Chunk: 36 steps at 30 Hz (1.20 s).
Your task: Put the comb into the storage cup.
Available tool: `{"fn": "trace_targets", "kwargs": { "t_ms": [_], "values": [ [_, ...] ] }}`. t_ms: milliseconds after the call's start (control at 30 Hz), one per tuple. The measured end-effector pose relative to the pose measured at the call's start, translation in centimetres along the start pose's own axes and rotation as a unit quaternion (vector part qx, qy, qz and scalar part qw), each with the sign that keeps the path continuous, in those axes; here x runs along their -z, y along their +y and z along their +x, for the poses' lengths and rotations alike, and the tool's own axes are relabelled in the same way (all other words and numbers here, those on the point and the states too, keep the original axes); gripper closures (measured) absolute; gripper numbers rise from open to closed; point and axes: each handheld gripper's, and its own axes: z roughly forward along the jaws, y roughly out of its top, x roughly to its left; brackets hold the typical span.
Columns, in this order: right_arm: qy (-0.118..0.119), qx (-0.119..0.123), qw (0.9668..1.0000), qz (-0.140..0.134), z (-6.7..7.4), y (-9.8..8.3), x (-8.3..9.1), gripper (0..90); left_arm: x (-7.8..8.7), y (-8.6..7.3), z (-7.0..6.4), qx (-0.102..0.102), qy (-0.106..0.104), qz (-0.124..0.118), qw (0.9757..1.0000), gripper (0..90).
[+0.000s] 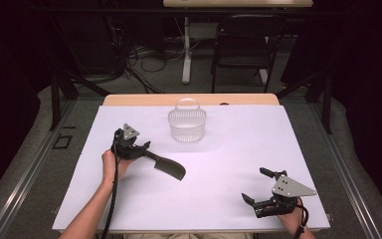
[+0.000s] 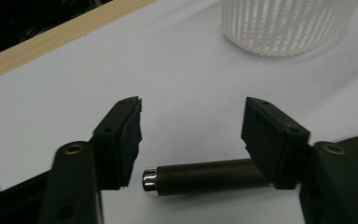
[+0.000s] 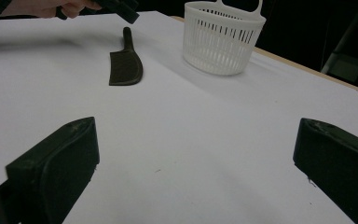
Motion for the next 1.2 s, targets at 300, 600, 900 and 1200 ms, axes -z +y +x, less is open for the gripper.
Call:
{"fn": "trace_targets", "kwargs": {
  "t_ms": [300, 600, 900, 1200],
  "values": [
    [0.001, 0.001, 1.0, 0.003, 0.0, 0.0, -0.1, 0.0, -1.0, 0.0, 0.5, 0.001, -0.014, 0.026, 0.9996, 75.1],
    [-0.001, 0.002, 1.0, 0.002, 0.0, 0.0, -0.2, 0.0, -1.7, 0.2, 1.1, 0.002, -0.018, 0.04, 0.999, 90.0],
    [0.003, 0.003, 1.0, 0.006, 0.2, 0.0, -0.3, 0.0, -2.0, -0.2, 1.7, 0.006, -0.017, 0.054, 0.9984, 90.0],
    [0.002, 0.005, 1.0, 0.007, 0.1, 0.0, -0.2, 0.0, -2.4, -0.6, 1.8, -0.006, -0.012, 0.073, 0.9972, 90.0]
  ]
}}
